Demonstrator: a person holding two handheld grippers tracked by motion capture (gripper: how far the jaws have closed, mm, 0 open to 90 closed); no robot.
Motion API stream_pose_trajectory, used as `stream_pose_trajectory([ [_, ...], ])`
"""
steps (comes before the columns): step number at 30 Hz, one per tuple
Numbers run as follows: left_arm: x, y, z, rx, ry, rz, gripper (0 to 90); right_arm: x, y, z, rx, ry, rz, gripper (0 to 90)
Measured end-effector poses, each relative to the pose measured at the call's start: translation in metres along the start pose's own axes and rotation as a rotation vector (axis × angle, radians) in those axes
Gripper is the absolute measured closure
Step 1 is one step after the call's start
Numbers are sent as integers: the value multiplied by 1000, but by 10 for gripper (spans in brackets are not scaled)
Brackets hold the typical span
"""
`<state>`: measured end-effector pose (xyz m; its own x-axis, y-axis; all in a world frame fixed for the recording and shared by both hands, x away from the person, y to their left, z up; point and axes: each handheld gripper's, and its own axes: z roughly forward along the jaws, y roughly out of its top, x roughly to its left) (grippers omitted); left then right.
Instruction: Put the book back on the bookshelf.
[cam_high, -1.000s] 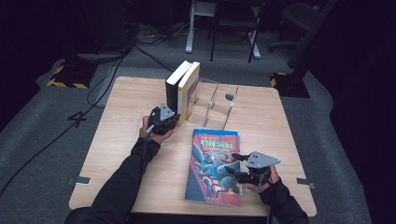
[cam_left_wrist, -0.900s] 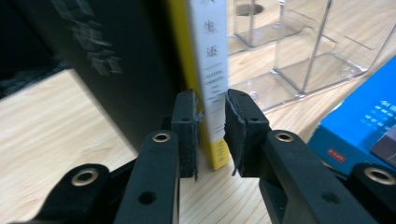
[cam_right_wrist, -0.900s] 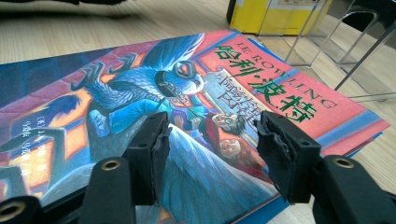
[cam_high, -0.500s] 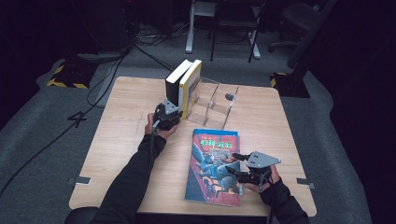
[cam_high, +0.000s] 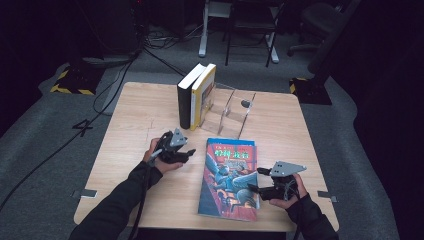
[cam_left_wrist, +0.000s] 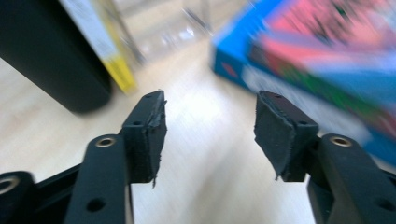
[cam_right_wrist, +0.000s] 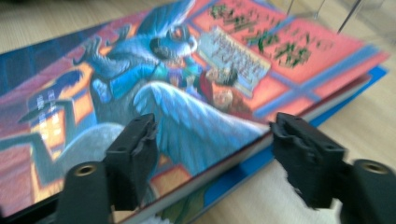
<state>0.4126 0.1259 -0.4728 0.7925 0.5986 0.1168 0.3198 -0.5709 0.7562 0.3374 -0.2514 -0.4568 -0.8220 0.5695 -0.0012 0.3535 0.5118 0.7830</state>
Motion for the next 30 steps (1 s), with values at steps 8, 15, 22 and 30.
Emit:
stream_pose_trajectory([
  [8,-29,-33,-15,81,-114,17,292,-8,-2,7,85,94,129,202],
  [15,-42,-47,-21,111,-165,21,236,-17,-1,15,125,172,176,149],
  [22,-40,-52,-19,88,-200,4,208,-15,4,15,150,156,135,149],
  [30,-40,-51,-17,90,-202,8,180,-11,13,14,128,125,65,195],
])
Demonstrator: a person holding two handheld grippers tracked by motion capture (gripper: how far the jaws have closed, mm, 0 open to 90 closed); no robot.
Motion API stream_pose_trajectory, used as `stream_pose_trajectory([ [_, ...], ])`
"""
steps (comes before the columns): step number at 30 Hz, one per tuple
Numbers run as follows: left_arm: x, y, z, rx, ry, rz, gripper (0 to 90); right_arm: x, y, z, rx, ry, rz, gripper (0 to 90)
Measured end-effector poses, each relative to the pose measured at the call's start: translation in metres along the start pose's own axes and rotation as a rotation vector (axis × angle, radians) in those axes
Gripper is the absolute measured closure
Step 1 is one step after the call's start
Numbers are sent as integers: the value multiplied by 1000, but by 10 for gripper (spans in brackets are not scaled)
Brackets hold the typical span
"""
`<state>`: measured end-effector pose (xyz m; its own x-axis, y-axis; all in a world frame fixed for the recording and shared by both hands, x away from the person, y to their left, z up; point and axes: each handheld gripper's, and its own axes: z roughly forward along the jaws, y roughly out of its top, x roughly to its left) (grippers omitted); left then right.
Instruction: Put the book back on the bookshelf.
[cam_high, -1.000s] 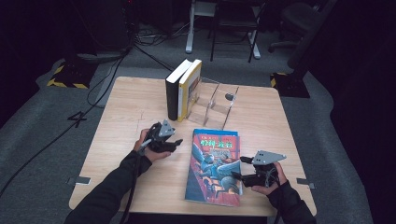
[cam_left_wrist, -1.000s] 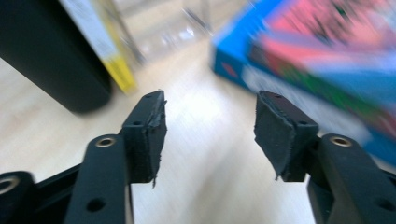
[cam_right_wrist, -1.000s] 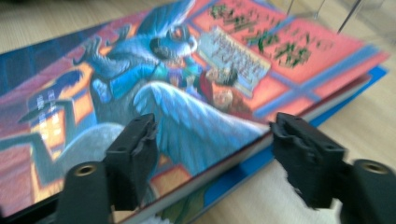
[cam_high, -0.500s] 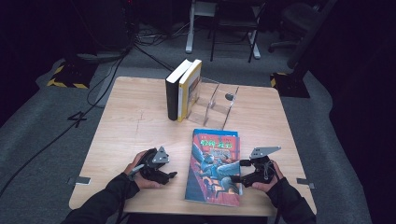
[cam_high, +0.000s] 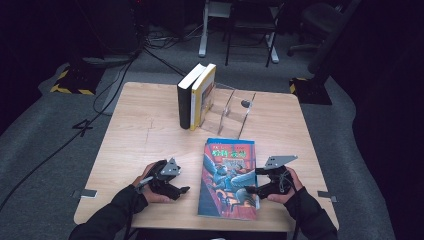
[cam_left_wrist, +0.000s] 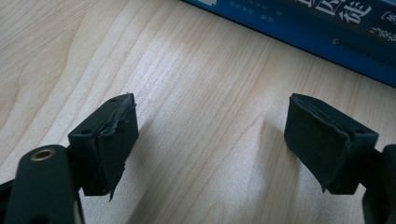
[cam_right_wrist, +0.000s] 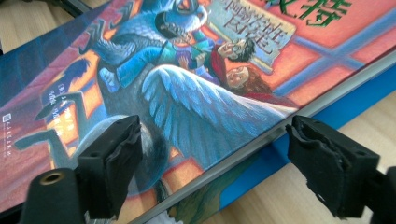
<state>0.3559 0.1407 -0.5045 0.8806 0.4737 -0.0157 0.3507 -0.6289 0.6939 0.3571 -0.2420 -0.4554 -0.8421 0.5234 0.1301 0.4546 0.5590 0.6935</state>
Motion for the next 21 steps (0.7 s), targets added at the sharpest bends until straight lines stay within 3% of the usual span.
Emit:
stream_pose_trajectory([
  [7,0,4,4,3,-5,4,158,-2,10,-3,-42,7,-45,233],
  [10,0,4,5,2,-8,4,154,-7,14,2,-46,23,-34,247],
  [13,0,5,5,4,-12,11,154,-12,19,9,-52,1,-17,245],
  [17,1,9,9,3,-14,13,155,-20,22,13,-73,30,11,265],
  [19,1,11,11,6,-9,7,155,-23,25,17,-58,45,18,265],
  [21,1,12,12,5,-9,9,155,-24,25,23,9,55,24,250],
])
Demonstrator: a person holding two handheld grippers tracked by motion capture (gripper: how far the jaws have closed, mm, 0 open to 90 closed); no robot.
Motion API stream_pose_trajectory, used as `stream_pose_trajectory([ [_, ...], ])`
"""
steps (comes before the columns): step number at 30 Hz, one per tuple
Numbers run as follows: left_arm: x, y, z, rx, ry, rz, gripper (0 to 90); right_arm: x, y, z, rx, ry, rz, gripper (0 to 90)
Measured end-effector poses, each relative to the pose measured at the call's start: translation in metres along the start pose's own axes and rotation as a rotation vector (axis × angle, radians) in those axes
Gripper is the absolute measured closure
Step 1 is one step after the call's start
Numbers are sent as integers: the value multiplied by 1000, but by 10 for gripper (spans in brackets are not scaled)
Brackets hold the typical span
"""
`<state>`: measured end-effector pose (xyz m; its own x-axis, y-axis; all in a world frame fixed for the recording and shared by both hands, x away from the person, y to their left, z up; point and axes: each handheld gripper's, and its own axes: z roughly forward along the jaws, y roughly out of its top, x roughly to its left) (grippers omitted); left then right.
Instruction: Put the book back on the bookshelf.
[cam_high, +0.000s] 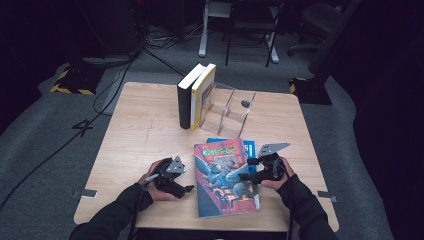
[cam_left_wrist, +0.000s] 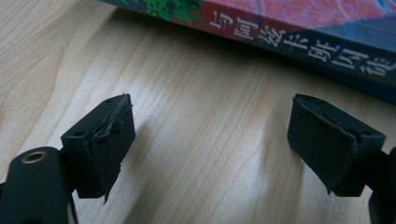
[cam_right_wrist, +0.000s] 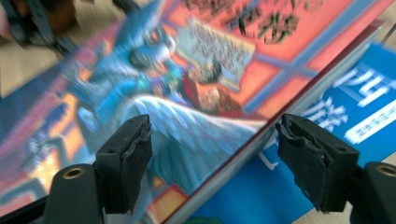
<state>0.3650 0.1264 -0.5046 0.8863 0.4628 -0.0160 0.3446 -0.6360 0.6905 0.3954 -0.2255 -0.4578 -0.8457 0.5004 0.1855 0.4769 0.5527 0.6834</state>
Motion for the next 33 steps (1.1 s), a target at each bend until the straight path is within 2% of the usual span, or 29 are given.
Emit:
stream_pose_trajectory([
  [5,0,2,2,1,12,-10,155,1,-4,-2,32,34,17,251],
  [10,1,4,4,-2,25,-28,156,4,-2,0,48,21,11,225],
  [15,2,5,5,-1,31,-30,158,13,-1,-4,13,-31,-56,267],
  [17,3,7,7,-1,37,-39,158,13,0,-7,1,-39,-65,298],
  [19,4,9,8,-1,38,-38,159,11,3,-11,-36,-24,-73,320],
  [25,6,11,10,-1,27,-29,163,-1,6,-2,-33,21,-54,309],
  [29,6,12,10,-8,22,-27,189,-18,11,12,-61,74,19,317],
  [31,6,12,10,-8,24,-29,196,-24,14,15,-96,98,47,317],
  [33,7,12,10,-8,23,-28,199,-25,16,17,-101,97,50,318],
])
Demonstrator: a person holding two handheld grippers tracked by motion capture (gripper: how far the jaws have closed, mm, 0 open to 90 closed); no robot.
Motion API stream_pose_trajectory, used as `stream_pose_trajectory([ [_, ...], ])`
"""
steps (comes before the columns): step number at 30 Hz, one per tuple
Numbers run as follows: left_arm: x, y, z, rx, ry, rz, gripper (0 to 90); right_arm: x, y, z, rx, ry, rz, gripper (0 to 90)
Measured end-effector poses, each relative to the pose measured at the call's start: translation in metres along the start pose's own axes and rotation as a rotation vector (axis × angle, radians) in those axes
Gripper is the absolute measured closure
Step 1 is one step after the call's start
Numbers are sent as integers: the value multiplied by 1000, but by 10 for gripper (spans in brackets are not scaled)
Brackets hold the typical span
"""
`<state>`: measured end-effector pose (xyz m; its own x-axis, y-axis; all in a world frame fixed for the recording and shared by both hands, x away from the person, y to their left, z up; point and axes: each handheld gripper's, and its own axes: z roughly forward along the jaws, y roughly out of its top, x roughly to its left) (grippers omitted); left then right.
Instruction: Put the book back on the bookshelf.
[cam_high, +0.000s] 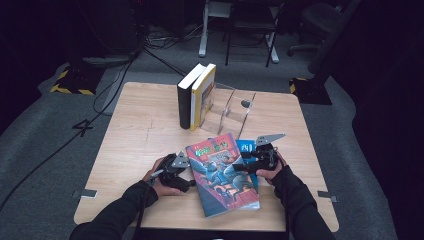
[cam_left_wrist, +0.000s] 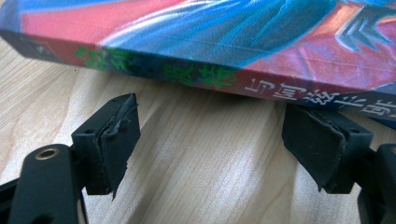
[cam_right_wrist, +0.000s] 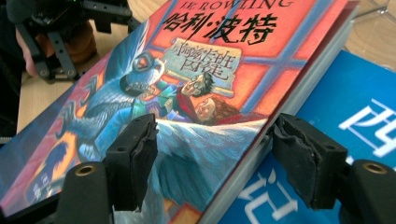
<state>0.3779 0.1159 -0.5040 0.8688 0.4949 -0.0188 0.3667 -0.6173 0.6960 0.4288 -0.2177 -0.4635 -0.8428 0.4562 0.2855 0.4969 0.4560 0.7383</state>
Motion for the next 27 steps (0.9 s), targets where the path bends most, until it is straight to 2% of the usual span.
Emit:
stream_pose_trajectory([
  [2,0,0,0,0,0,-1,199,3,2,0,7,-20,-34,340],
  [4,0,0,0,0,1,-1,200,5,3,-3,-2,-53,-52,425],
  [6,0,0,0,-3,4,-4,208,6,2,-8,-23,-48,-60,459],
  [8,0,-1,-1,-5,12,-11,221,9,0,-9,10,-63,-88,461],
  [11,1,-1,-1,-8,24,-26,230,8,-3,-10,30,-40,-67,454],
  [13,4,-1,-2,-9,47,-42,239,8,-6,-11,32,-21,-57,454],
  [16,9,-2,-3,-26,115,-77,305,10,-7,-13,30,-16,-64,470],
  [17,12,-1,-3,-25,111,-99,322,10,-7,-14,24,-13,-72,489],
  [18,15,-1,-3,-25,113,-98,314,11,-7,-16,20,-12,-73,500],
  [20,16,0,-2,-29,145,-68,330,13,-8,-19,16,-3,-79,505],
  [22,22,5,1,-21,140,-83,343,15,-8,-21,22,-1,-87,518],
  [24,25,6,1,-19,135,-89,399,17,-8,-24,17,5,-92,521],
  [25,31,8,3,-24,146,-93,400,18,-8,-26,13,9,-96,531],
  [26,31,8,3,-24,146,-93,421,18,-8,-26,13,9,-96,531],
  [27,38,12,3,-27,135,-102,461,21,-7,-29,11,7,-109,529],
])
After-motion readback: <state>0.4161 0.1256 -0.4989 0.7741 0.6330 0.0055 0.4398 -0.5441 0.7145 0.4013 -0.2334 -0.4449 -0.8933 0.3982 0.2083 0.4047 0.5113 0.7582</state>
